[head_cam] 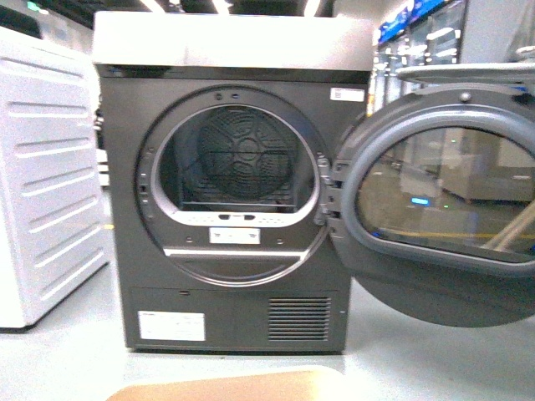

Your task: Move hamper under clothes hanger

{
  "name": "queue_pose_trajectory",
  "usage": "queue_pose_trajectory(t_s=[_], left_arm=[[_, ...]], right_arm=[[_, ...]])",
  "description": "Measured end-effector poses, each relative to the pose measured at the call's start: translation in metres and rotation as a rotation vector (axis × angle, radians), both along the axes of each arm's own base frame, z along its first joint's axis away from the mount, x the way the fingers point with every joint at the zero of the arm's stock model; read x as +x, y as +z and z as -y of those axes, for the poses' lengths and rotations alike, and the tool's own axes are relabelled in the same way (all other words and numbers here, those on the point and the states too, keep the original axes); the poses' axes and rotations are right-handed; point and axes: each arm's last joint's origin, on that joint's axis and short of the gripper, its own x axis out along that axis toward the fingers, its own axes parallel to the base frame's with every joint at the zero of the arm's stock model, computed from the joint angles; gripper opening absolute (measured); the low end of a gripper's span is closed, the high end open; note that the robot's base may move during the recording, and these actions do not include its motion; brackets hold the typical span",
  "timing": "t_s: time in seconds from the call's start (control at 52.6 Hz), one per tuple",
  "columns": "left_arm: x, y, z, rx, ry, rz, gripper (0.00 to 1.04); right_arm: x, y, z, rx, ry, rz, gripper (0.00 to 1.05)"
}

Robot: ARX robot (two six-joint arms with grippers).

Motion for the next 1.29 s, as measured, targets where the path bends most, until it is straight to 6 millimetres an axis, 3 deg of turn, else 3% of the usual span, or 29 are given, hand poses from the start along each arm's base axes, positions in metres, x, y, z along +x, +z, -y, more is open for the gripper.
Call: queue_pose_trajectory(t_s=[0.532,0.589,0.628,0.723,0.875,0.97,1.027,1.103,1.293], left_arm=[[0.0,0.0,0.0,0.0,0.0,0.001,0.98],[0.001,-0.001,-0.001,-0.051,0.023,-0.099,0.98],[0.006,-0.002,-0.005,-0.133,0.046,-0.217,0.98],[0.024,0.004,-0.013,-0.217,0.083,-0.264,0.98],[0.079,0.03,-0.021,-0.241,0.076,-0.216,0.98],[0.125,0.033,-0.021,-0.244,0.051,-0.252,0.98],[0.164,0.017,-0.018,-0.246,0.039,-0.356,0.98],[0.197,-0.007,-0.014,-0.221,0.041,-0.471,0.98],[0.25,-0.048,-0.004,-0.148,0.023,-0.642,0.98]], right_arm=[[0.0,0.0,0.0,0.0,0.001,0.0,0.97],[0.0,-0.001,0.0,0.015,-0.017,-0.023,0.97],[0.001,-0.001,0.002,0.071,-0.07,-0.138,0.97],[0.012,-0.006,0.006,0.155,-0.105,-0.239,0.97],[0.052,0.003,0.004,0.197,-0.033,-0.245,0.97],[0.092,0.014,-0.001,0.196,0.029,-0.243,0.97],[0.131,0.011,-0.005,0.199,0.065,-0.311,0.97],[0.166,-0.001,-0.009,0.202,0.086,-0.413,0.97],[0.236,-0.028,-0.017,0.176,0.097,-0.58,0.97]])
